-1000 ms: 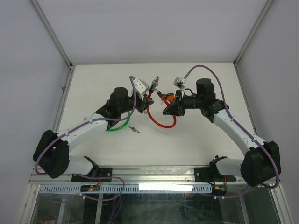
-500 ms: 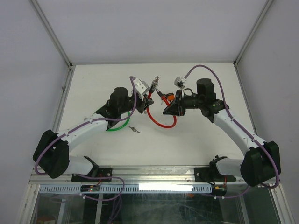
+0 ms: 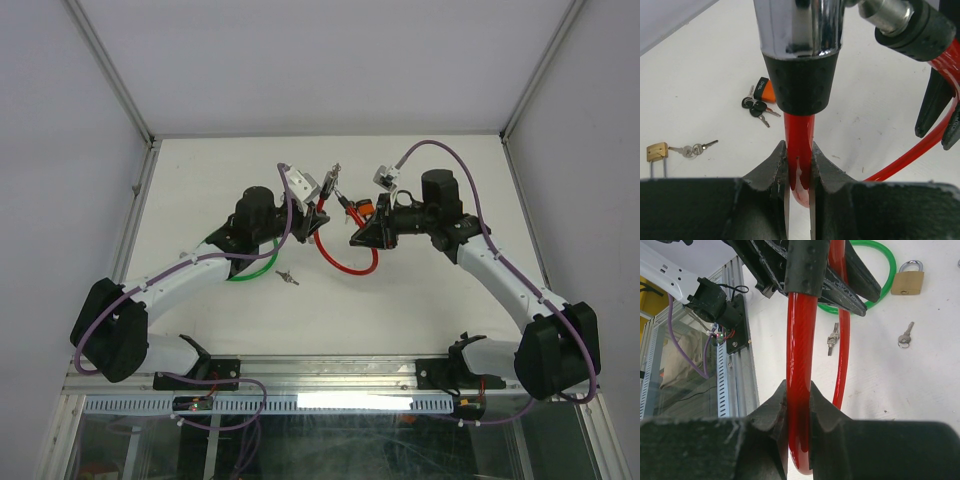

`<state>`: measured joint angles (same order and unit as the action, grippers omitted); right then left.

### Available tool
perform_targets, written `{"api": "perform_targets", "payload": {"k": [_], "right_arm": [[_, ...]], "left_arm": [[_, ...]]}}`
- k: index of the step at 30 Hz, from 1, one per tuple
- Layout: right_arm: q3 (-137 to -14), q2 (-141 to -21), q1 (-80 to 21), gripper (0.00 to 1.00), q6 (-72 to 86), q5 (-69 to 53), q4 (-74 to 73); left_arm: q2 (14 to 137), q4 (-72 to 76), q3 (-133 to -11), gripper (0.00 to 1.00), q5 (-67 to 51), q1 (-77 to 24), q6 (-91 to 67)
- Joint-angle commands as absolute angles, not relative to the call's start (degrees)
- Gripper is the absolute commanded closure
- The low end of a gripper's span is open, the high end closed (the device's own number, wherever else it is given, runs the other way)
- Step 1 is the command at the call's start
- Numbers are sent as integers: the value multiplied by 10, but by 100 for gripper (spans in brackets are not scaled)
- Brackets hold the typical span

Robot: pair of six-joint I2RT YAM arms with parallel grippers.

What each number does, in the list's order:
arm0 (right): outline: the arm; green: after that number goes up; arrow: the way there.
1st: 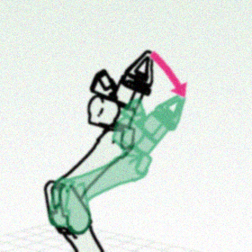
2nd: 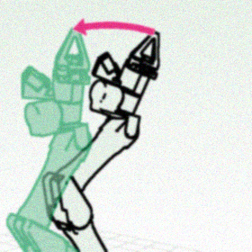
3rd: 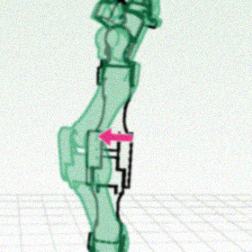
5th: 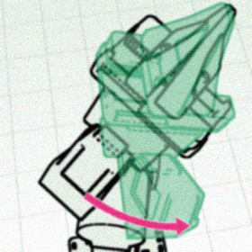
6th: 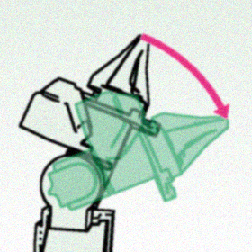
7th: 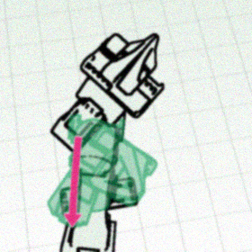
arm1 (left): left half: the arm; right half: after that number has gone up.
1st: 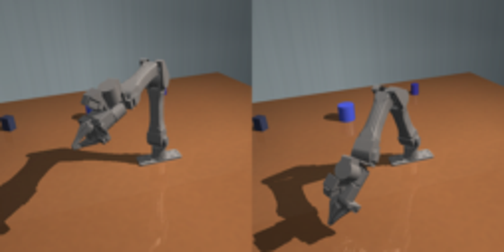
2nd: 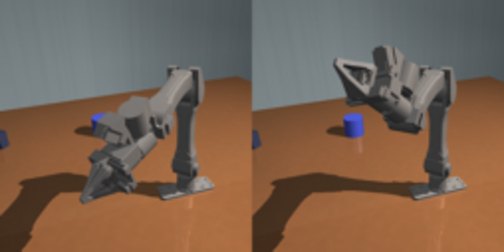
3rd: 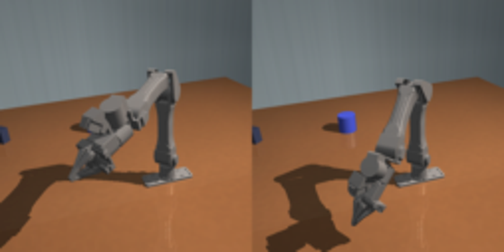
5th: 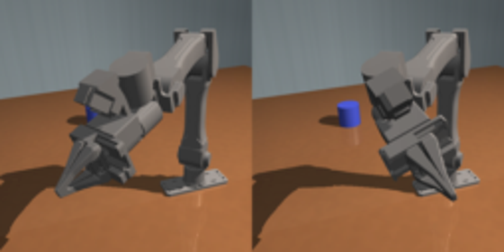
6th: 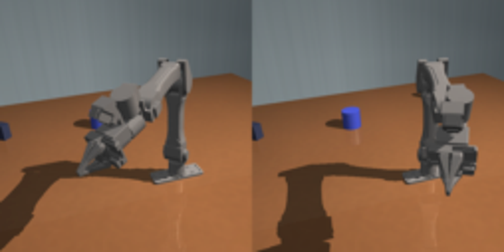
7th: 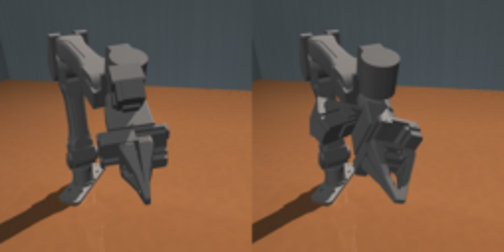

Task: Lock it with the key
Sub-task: Lock the lock.

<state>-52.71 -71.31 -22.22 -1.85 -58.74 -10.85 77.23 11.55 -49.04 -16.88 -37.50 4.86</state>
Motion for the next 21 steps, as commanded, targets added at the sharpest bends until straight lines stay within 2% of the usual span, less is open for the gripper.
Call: {"api": "perform_targets", "payload": {"k": [1,14,21], "right_arm": [[-531,-701,-223,100,-6,-604,-89],[-539,-706,-224,100,-20,-608,-106],[-597,-718,-217,100,-124,-590,-231]], "left_arm": [[743,170,-505,100,-196,-375,57],[748,120,-513,100,-238,-375,130],[755,59,-516,100,-200,-376,210]]}}
